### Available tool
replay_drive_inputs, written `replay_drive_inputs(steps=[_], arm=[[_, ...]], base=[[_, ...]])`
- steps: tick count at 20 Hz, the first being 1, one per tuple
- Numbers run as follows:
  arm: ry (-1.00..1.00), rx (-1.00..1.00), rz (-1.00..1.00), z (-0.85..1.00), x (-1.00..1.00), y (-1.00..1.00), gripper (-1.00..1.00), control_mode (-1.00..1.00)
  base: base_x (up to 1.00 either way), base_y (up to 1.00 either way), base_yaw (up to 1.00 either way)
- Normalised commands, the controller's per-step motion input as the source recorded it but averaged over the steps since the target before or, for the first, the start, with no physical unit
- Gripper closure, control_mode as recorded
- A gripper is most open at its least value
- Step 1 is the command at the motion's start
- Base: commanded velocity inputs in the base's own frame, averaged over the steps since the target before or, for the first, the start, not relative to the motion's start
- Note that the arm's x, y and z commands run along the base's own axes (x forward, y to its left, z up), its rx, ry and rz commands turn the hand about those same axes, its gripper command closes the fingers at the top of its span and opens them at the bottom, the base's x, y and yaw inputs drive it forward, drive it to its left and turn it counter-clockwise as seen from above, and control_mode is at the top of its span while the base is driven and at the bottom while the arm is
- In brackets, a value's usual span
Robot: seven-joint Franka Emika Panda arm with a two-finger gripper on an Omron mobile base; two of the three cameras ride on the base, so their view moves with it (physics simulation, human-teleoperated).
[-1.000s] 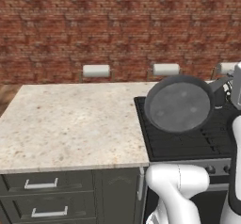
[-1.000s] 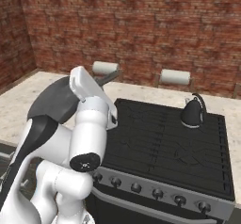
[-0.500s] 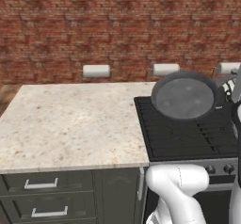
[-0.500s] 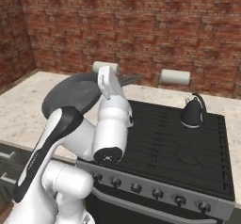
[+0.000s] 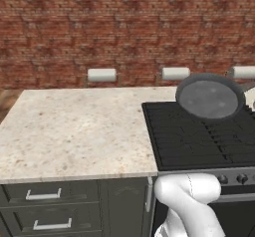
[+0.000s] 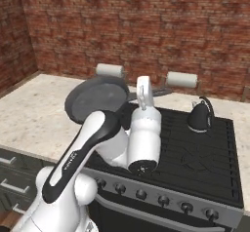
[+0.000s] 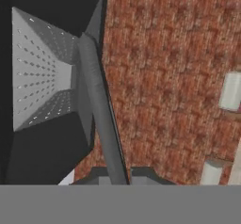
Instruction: Pick the pan from the cabinet and place it on the stove. Then turn on the stove burner for the pan.
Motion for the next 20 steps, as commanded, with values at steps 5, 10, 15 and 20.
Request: replay_drive_inputs(steps=[5, 10, 15, 20], arm=[[0.00, 0.08, -0.02, -0.47, 0.20, -0.84, 1.00, -1.00], [0.00, 0.07, -0.10, -0.54, 0.00, -0.95, 1.00, -1.00], [0.00, 0.07, -0.15, -0.56, 0.03, -0.95, 1.00, -1.00], [0.00, 0.07, -0.21, -0.48, 0.00, -0.70, 1.00, -1.00]], base=[[0.00, 0.00, 0.00], [0.00, 0.00, 0.00], [0.00, 0.00, 0.00], [0.00, 0.00, 0.00]])
